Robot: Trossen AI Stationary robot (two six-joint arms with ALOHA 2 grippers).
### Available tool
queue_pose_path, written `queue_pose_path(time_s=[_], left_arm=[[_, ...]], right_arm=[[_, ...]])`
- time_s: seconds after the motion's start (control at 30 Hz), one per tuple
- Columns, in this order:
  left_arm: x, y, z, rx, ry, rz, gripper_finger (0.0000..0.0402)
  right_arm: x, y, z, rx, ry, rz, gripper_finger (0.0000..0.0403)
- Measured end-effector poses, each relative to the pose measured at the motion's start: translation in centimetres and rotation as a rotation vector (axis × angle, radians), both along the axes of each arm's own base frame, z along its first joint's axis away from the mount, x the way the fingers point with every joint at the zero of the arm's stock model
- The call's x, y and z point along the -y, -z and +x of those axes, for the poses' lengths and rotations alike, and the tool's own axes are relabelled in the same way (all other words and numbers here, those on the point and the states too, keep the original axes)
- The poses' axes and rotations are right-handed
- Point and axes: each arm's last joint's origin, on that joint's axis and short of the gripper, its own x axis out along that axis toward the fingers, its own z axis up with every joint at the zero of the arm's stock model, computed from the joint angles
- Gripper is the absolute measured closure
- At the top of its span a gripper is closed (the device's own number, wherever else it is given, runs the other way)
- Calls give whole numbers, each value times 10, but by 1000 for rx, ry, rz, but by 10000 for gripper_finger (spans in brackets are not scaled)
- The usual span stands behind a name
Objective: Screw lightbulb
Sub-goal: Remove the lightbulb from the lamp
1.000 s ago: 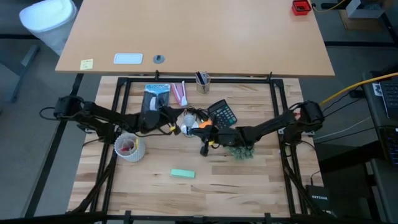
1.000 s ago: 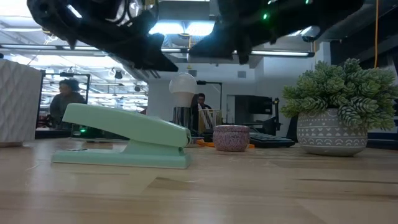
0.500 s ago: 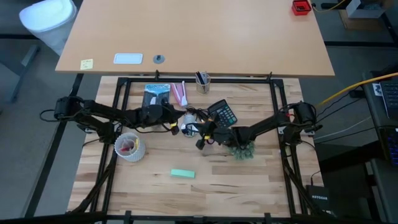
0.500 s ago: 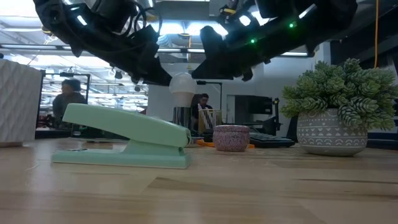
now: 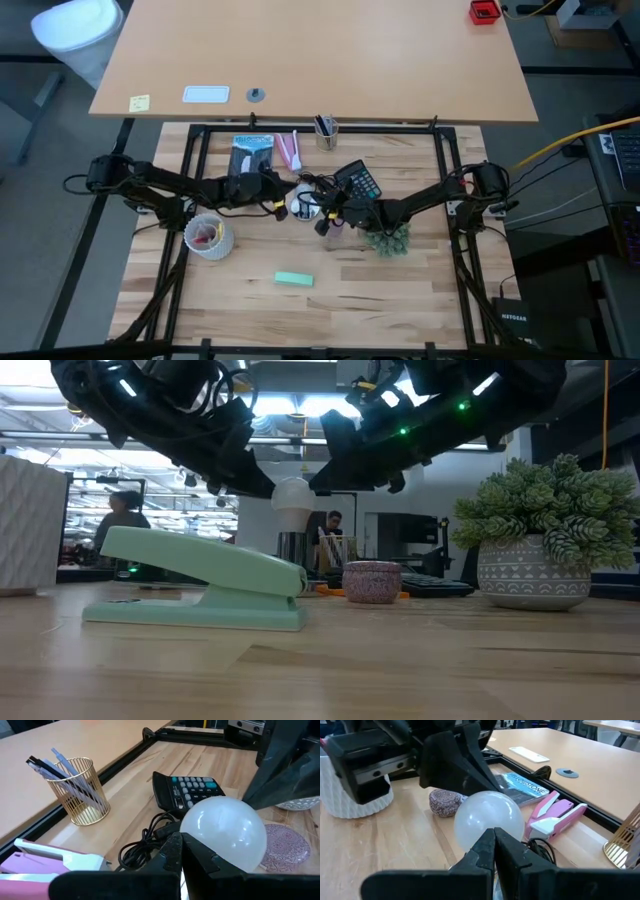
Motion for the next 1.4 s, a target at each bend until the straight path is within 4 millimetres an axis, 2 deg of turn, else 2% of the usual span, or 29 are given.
queue_pose_path(time_s=[0.43,0.6,0.8,1.27,1.4], left_arm=[[4,1,0,6,8,-40,402],[11,2,2,1,96,-72,401],[17,3,1,-5,95,-51,401],[25,2,1,4,106,-47,401],[30,-5,-1,32,125,-47,401]], right_arm=[[11,1,0,-14,49,-8,391],[21,5,-1,-46,81,-10,391],[31,6,0,-57,53,13,391],[28,3,0,-59,35,-23,391],[25,2,0,-58,27,-24,391]])
